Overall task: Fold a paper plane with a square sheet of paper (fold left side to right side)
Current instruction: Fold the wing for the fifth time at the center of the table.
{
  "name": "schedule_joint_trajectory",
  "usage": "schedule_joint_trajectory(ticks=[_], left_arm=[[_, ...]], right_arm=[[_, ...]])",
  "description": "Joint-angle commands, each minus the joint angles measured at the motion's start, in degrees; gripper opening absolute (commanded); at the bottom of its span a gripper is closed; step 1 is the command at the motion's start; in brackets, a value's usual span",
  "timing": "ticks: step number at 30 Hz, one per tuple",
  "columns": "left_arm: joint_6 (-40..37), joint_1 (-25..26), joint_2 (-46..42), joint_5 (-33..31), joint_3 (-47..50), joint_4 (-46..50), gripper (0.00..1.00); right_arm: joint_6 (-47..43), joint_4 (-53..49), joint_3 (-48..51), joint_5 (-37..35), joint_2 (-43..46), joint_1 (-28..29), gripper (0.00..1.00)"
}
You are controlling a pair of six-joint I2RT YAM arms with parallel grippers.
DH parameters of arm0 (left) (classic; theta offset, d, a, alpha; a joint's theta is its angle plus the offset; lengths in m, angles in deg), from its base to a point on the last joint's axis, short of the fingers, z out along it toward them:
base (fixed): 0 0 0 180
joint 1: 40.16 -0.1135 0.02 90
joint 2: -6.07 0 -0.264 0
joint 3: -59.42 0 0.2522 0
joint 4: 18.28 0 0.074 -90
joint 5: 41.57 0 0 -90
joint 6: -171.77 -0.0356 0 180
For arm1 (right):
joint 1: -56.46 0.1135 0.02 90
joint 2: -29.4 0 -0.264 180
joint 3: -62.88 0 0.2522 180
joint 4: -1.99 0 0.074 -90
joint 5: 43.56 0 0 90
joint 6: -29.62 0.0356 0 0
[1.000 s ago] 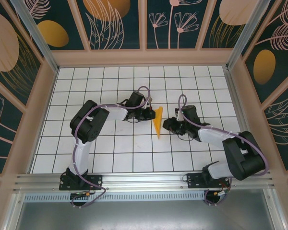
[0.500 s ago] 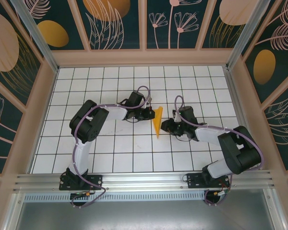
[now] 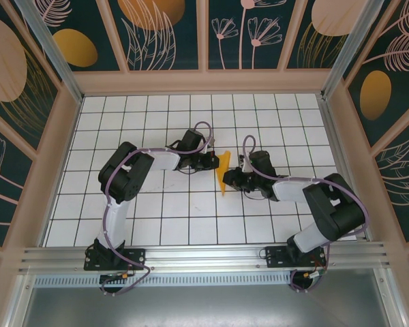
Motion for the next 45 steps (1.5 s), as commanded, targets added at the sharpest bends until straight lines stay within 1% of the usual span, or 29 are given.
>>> schedule_joint_trajectory(ticks=[1, 14, 29, 45], left_arm=[[-1.8, -1.5, -0.5, -2.9, -0.5, 3.4, 0.0], [-1.8, -1.5, -0.5, -3.0, -0.4, 3.3, 0.0], [-2.0, -1.5, -0.5, -3.5, -0.5, 3.8, 0.0], [-2.3, -1.6, -0.5, -4.0, -0.6, 4.3, 0.0]], right_arm=[[1.1, 3.9, -0.4, 1.3, -1.9, 1.0, 0.18], [1.1, 5.0, -1.0, 0.7, -4.4, 1.9, 0.18], [0.3, 2.9, -2.2, 0.1, -6.5, 2.6, 0.18], [-1.4, -2.1, -4.1, -1.8, -7.7, 2.6, 0.18]])
